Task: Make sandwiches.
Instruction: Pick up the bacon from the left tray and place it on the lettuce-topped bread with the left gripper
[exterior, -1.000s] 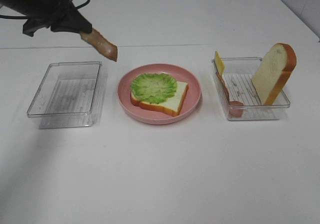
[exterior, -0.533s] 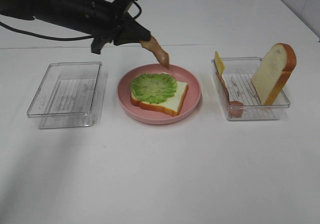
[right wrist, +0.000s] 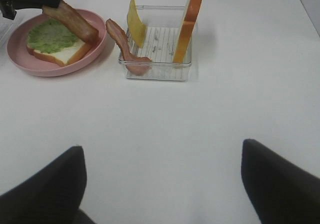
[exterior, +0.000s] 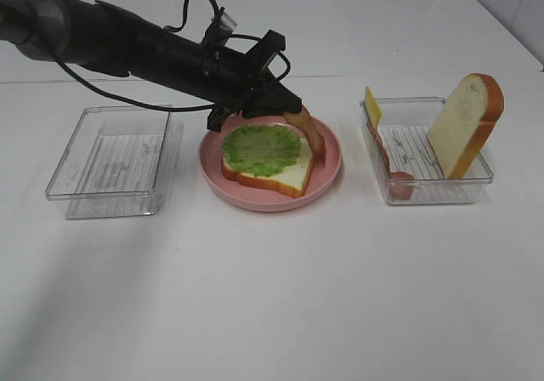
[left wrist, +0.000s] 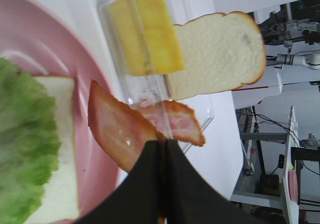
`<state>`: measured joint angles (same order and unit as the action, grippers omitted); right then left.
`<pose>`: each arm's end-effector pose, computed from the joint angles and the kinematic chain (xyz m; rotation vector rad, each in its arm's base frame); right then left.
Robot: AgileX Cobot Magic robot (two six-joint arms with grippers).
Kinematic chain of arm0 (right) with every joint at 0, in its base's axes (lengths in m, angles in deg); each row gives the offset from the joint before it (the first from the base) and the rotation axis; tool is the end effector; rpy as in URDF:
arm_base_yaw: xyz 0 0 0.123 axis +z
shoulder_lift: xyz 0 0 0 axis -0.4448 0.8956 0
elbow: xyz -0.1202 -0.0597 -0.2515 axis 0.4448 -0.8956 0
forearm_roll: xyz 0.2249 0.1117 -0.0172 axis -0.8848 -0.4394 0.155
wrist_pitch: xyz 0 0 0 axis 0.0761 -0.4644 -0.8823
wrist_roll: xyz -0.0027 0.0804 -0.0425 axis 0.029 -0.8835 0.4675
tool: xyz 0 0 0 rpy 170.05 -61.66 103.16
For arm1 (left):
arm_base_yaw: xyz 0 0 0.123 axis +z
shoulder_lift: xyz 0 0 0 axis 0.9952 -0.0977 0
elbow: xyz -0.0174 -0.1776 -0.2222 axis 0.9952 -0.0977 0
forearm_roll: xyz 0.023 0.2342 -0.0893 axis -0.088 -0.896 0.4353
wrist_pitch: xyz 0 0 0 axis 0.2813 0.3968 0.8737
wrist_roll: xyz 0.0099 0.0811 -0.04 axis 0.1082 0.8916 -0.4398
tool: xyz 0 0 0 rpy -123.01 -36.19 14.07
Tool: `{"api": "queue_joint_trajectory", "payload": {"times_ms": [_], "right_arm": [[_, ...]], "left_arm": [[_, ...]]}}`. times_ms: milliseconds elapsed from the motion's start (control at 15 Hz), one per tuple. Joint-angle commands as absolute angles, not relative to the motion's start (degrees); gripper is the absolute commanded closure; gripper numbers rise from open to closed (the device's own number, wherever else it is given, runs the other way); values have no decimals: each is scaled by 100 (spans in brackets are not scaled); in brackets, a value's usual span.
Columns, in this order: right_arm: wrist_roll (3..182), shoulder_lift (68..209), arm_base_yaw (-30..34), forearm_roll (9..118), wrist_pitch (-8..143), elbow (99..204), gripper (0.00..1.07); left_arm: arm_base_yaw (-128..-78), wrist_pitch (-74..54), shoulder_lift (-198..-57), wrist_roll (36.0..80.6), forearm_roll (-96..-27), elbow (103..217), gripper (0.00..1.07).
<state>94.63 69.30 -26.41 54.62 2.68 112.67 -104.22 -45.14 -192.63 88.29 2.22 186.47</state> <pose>-0.0079 0.0121 0.2789 -0.1243 2.0321 0.1096 0.4421 -0.2280 0.1422 0.0084 2.4952 -1.4031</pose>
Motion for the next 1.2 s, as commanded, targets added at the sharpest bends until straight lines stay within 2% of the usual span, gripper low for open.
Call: {"api": "queue_joint_trajectory", "payload": {"times_ms": [67, 267, 667, 733, 800, 867, 1000, 1067, 1133, 1200], "right_arm": [[9475, 6896, -2641, 5468, 325, 11249, 27], [9475, 6896, -2641, 5468, 325, 11249, 27], [9475, 6896, -2641, 5468, 325, 11249, 27], [9475, 6896, -2641, 5468, 325, 11249, 27], [9475, 6896, -2641, 5468, 325, 11249, 27], [9475, 6896, -2641, 5468, 325, 11249, 27], [9475, 6896, -2641, 5468, 325, 11249, 27], [9475, 6896, -2641, 5468, 325, 11249, 27], [9475, 6896, -2641, 5468, 325, 11249, 27], [9475, 6896, -2641, 5468, 325, 11249, 27]], "left_arm": [[-10238, -4611, -19205, 8582, -362, 18681, 107], [-10055, -4646, -19205, 8370, -872, 18681, 107], [-10038, -4554, -19205, 8370, -1359, 18681, 104], [-10038, -4525, -19205, 8370, -1359, 18681, 97], [-10038, -4462, -19200, 8370, -1359, 18681, 80], [-10038, -4445, -19200, 8370, -1371, 18681, 74], [-10038, -4371, -19074, 8370, -1497, 18681, 44], [-10038, -4296, -18959, 8364, -1652, 18687, 37], [-9998, -4250, -18655, 8118, -2431, 18710, 35], [-9998, -4250, -18655, 8118, -2431, 18710, 35]]}}
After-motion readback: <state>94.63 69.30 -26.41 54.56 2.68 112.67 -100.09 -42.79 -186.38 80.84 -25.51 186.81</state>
